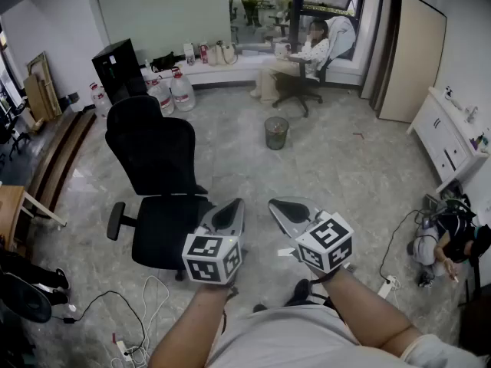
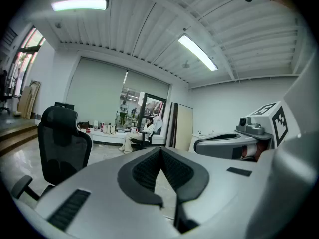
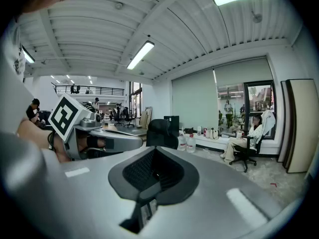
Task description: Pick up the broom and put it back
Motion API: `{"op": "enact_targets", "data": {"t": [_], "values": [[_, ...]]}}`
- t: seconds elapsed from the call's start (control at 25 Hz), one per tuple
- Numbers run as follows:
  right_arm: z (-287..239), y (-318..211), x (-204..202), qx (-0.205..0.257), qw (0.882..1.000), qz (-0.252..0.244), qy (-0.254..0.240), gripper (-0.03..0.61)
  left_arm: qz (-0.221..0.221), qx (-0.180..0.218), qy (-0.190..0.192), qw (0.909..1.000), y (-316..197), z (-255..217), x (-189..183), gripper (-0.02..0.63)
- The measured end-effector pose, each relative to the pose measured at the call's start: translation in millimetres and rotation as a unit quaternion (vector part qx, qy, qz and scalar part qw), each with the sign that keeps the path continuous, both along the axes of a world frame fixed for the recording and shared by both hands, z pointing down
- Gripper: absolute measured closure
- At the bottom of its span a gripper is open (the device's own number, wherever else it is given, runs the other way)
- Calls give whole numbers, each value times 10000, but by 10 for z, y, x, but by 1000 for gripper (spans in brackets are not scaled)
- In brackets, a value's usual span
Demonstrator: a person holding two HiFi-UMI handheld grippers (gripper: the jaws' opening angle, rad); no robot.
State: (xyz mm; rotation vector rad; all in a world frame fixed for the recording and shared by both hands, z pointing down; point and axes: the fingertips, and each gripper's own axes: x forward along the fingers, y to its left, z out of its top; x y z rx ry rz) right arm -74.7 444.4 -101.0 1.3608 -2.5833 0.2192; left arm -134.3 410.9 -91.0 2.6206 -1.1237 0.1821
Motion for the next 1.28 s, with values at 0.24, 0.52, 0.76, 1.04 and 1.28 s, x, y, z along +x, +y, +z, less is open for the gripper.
{"op": "enact_targets", "data": {"t": [0.24,0.52,0.76,1.04,1.28], "values": [[52,-2,7,-105,9999,-51,-111,577,11,-39,-7,10000,2,64,34,607],[72,-18,66,-214,9997,-87,-90,575,-39,-122,-3,9999,-41,108,55,607],[239,-211,150,-515,9983,-275,-69,575,-92,-169,-44,9998,-249,147,164,606],[557,-782,445,-764,9960,-449,-116,575,-291,-366,-222,9987,-855,423,442,607],[1011,-1710,932,-1052,9920,-667,-190,575,-540,-641,-432,9955,-1750,853,871,607]]}}
